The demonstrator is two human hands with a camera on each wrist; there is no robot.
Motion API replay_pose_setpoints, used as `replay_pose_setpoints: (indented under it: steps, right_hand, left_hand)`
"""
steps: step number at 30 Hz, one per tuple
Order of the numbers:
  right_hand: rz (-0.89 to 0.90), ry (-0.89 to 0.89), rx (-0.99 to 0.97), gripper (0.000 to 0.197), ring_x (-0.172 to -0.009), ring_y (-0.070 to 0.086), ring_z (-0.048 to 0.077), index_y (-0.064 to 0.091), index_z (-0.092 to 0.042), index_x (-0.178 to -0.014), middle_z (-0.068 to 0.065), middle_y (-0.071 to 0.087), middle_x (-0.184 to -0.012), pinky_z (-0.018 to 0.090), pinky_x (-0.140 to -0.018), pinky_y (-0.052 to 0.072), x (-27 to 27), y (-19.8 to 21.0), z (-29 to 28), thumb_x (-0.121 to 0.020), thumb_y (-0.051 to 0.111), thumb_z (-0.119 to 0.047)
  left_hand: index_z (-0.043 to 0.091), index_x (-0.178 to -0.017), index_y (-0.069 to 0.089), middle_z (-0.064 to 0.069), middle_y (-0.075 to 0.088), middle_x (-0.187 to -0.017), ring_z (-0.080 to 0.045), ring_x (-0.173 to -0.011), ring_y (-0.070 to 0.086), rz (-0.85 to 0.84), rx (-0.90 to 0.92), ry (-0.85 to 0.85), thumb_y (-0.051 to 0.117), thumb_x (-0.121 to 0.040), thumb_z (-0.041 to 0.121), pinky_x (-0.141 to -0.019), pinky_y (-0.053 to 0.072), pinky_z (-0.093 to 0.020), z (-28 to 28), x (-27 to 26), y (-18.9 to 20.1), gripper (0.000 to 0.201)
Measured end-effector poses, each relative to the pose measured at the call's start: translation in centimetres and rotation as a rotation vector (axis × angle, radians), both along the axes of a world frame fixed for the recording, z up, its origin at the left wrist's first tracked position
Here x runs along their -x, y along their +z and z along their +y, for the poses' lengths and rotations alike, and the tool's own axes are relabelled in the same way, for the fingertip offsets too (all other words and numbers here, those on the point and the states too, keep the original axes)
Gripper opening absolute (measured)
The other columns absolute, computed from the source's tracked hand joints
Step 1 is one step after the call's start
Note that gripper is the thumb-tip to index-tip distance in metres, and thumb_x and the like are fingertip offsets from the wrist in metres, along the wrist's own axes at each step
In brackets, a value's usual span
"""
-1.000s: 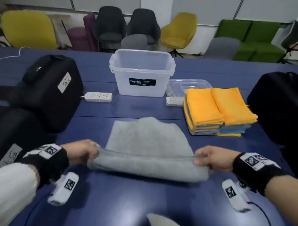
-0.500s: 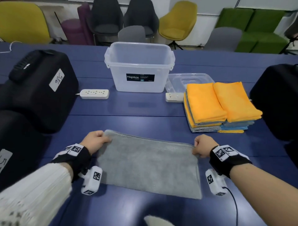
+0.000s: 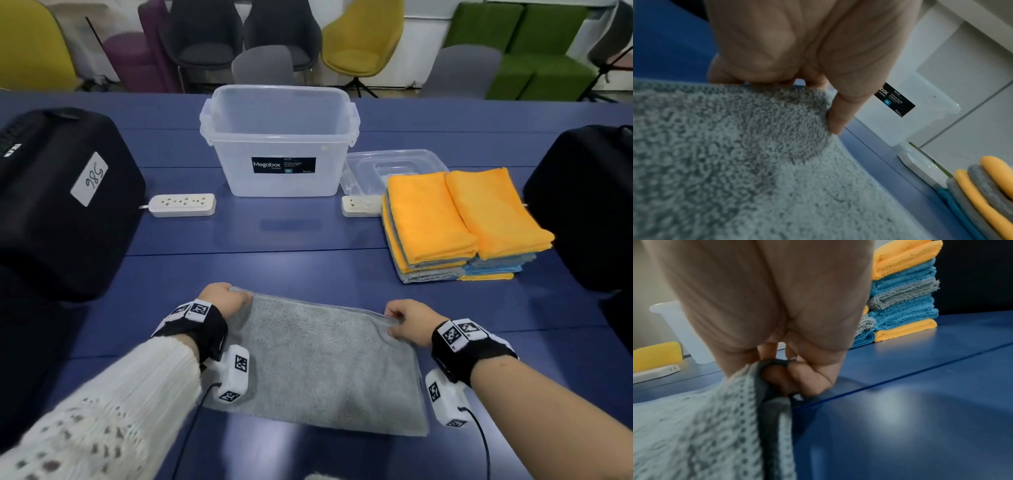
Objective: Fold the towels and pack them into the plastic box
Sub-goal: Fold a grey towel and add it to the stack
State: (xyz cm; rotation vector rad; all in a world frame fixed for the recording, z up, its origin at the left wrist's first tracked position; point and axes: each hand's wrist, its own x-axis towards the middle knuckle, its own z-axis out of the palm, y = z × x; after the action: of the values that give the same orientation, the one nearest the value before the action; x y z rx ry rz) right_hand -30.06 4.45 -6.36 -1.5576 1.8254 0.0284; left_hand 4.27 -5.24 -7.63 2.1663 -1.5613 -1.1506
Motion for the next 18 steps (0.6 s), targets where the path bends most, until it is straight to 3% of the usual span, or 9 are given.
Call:
replay_pose_setpoints:
  steps: [2, 4, 7, 10, 13, 16, 18]
  right_hand:
    - [0.015, -0.019, -0.003, 0.03, -0.07, 0.046, 0.014, 0.043, -0.021, -0.071, -0.004, 0.048, -0.076, 0.026, -0.062, 0.038, 0.4, 0.0, 0.1, -0.081, 0.071, -0.018]
    - [0.053, -0.016, 0.022, 0.036, -0.068, 0.043, 0.015, 0.04, -0.02, -0.069, -0.003, 0.047, -0.076, 0.028, -0.061, 0.035, 0.9, 0.6, 0.3, -0.08, 0.073, -0.026]
    - [0.023, -0.046, 0.085, 0.045, -0.063, 0.041, 0.015, 0.036, -0.018, -0.062, -0.002, 0.044, -0.069, 0.03, -0.059, 0.032, 2.1, 1.9, 0.7, -0.077, 0.076, -0.032]
    - [-0.187, -0.186, 0.207, 0.048, -0.06, 0.042, 0.014, 0.034, -0.018, -0.059, 0.001, 0.045, -0.063, 0.029, -0.058, 0.032, 3.2, 3.7, 1.5, -0.076, 0.079, -0.024]
    - [-0.262, -0.221, 0.365, 0.037, -0.056, 0.034, 0.011, 0.042, -0.015, -0.065, -0.003, 0.037, -0.06, 0.025, -0.056, 0.026, 4.1, 5.8, 2.0, -0.082, 0.074, -0.021]
    - [-0.344, -0.25, 0.483, 0.018, -0.061, 0.038, 0.016, 0.05, -0.015, -0.082, 0.001, 0.04, -0.065, 0.03, -0.061, 0.033, 4.9, 7.5, 2.3, -0.088, 0.067, -0.016]
    - [-0.377, -0.266, 0.57, 0.02, -0.06, 0.038, 0.019, 0.046, -0.022, -0.087, -0.005, 0.039, -0.064, 0.034, -0.06, 0.034, 5.2, 8.4, 2.4, -0.09, 0.062, -0.01]
  left_hand:
    - [0.011, -0.062, 0.055, -0.006, 0.056, -0.068, -0.025, -0.069, 0.053, -0.052, -0.038, -0.08, 0.067, -0.079, 0.019, -0.062, 0.041, -0.026, 0.2, 0.0, 0.2, 0.022]
    - [0.012, -0.056, 0.046, -0.005, 0.045, -0.06, -0.021, -0.058, 0.041, -0.105, -0.036, -0.162, 0.067, -0.077, 0.015, -0.051, 0.031, -0.025, 0.7, 0.1, 0.6, 0.03]
    - [0.015, -0.048, 0.04, 0.0, 0.037, -0.051, -0.017, -0.051, 0.035, -0.101, 0.131, -0.217, 0.073, -0.07, 0.015, -0.048, 0.026, -0.024, 1.4, -0.2, 1.2, 0.04]
    - [0.015, -0.051, 0.047, -0.001, 0.041, -0.052, -0.017, -0.052, 0.037, 0.182, 0.243, -0.096, 0.082, -0.064, 0.017, -0.051, 0.029, -0.025, 1.1, -1.5, 1.9, 0.037]
    - [0.012, -0.057, 0.049, -0.001, 0.049, -0.053, -0.016, -0.05, 0.044, 0.52, 0.255, 0.043, 0.082, -0.062, 0.008, -0.049, 0.036, -0.022, 0.3, -2.3, 3.5, 0.034]
    - [0.015, -0.055, 0.049, 0.002, 0.056, -0.051, -0.012, -0.047, 0.053, 0.785, 0.239, 0.107, 0.07, -0.075, -0.004, -0.045, 0.044, -0.016, -0.5, -2.7, 5.5, 0.034]
    - [0.019, -0.05, 0.056, 0.002, 0.06, -0.053, -0.01, -0.048, 0.058, 0.896, 0.23, 0.108, 0.061, -0.081, -0.007, -0.046, 0.046, -0.017, -0.9, -3.1, 6.8, 0.041]
